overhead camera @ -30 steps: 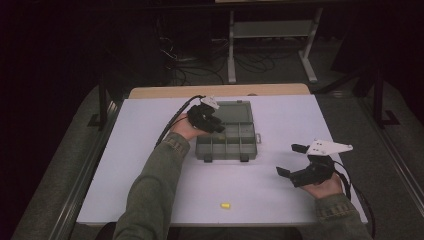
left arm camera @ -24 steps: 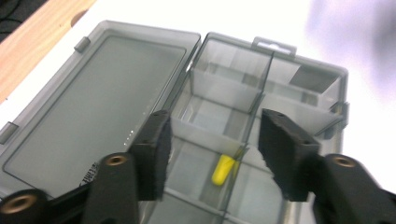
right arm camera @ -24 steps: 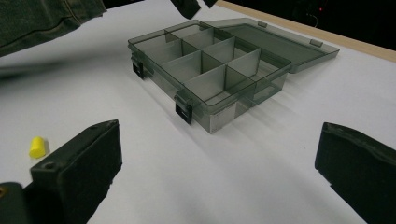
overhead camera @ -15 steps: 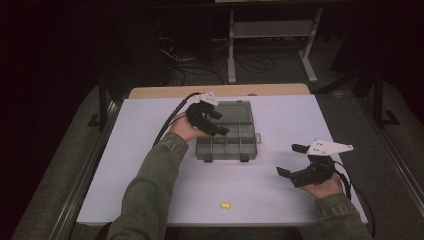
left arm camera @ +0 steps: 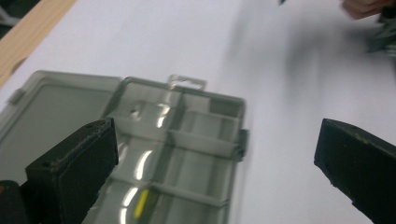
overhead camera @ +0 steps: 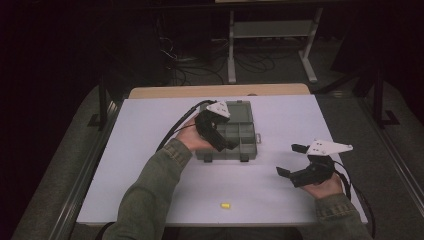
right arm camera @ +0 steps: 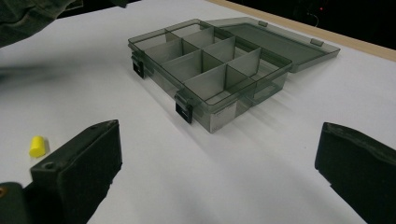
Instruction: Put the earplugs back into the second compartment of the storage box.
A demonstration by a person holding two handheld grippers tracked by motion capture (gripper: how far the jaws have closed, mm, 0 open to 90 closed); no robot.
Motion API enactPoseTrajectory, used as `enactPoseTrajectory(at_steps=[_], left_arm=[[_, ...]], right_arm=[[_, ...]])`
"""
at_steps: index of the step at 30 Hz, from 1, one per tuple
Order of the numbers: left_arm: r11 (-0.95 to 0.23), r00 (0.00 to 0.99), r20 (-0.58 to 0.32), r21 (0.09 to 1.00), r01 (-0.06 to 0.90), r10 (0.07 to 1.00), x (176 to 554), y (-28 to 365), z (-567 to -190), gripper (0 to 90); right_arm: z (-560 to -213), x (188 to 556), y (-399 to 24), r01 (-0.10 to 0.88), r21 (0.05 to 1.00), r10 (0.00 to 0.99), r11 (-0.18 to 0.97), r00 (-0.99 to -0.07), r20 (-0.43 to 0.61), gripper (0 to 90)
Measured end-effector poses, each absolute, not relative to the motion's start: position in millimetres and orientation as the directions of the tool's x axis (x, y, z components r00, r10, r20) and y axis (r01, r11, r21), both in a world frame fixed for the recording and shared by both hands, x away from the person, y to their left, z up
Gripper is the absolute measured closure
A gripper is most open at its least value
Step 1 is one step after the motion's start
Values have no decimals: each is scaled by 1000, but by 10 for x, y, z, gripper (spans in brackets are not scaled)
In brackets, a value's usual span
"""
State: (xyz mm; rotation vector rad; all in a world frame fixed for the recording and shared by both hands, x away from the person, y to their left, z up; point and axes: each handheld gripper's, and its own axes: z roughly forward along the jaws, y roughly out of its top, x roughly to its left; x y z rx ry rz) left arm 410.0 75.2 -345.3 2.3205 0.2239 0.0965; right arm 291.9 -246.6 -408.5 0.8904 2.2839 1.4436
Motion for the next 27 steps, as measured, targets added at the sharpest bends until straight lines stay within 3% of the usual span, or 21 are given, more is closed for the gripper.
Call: enactPoseTrajectory(at_steps=[11,27], left_arm=[[-705,995,15,707,58,97,3777,640,-3585,0],[-711,998,-8,701,47,59,3508,661,-3794,0]], right_arm=[[-4078,2921,-2482,342,891,645,300,-761,76,2],[-4087,2926,-2478,345,887,643,307,-762,74,2]])
